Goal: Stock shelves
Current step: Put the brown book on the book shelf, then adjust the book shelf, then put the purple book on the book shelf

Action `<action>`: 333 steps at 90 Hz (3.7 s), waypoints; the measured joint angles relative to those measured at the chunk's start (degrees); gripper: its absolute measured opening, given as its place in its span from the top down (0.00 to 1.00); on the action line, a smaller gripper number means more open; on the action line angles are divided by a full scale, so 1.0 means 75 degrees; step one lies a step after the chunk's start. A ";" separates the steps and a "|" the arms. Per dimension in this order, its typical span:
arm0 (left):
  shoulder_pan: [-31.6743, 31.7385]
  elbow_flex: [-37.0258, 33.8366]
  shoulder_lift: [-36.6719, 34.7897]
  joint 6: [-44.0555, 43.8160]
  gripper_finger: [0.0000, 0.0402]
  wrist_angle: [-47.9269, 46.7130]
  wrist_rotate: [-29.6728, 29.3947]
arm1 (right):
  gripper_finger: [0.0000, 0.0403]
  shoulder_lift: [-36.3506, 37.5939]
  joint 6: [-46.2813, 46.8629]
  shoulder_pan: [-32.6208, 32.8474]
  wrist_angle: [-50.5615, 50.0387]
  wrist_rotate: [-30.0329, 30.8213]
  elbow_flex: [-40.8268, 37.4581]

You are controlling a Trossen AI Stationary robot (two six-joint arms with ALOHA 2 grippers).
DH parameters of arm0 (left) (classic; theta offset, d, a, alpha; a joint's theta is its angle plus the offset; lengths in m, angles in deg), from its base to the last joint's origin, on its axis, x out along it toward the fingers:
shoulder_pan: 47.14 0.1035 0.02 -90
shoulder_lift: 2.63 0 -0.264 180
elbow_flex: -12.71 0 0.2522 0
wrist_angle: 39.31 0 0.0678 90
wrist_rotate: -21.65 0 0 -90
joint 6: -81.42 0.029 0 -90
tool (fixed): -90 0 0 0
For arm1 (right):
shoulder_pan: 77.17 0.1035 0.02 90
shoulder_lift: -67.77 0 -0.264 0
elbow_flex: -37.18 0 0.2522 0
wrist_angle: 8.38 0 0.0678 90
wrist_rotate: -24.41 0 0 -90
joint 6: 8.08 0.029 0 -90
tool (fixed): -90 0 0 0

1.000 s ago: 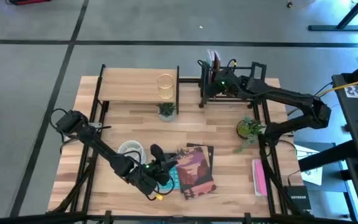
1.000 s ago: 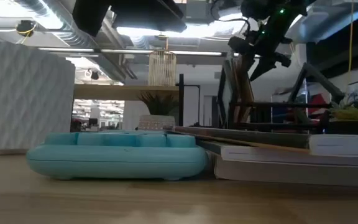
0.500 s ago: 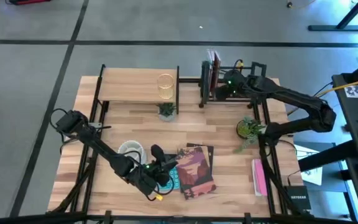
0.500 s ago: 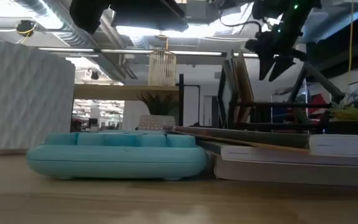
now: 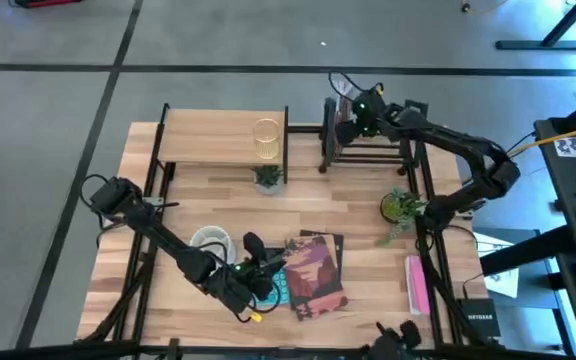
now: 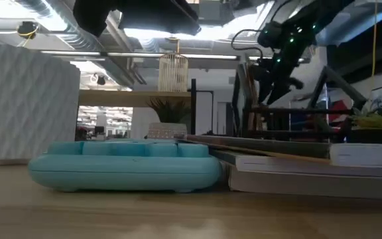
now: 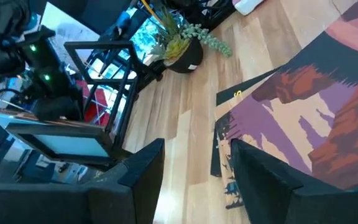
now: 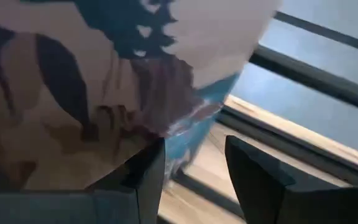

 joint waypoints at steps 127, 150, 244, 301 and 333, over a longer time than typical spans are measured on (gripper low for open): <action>0.0000 -0.0003 0.0000 -0.0166 0.58 0.0035 0.0000 | 0.62 0.0691 -0.1621 0.1474 -0.0899 0.1797 -0.0029; 0.0000 -0.0003 0.0000 -0.0163 0.58 0.0032 0.0001 | 0.62 0.1713 -0.2021 0.3752 -0.2847 0.2228 -0.0023; 0.0096 -0.0003 0.0000 -0.0275 0.58 0.0035 0.0427 | 0.62 0.1028 0.0421 0.5509 -0.5364 0.4921 -0.1900; 0.0096 -0.0003 0.0000 -0.0277 0.58 0.0029 0.0428 | 0.62 0.1037 0.0501 0.3201 -0.5377 0.5243 -0.1856; 0.0096 -0.0003 0.0000 -0.0307 0.58 0.0028 0.0428 | 0.62 0.1087 0.1397 0.4383 -0.6687 0.5107 -0.0875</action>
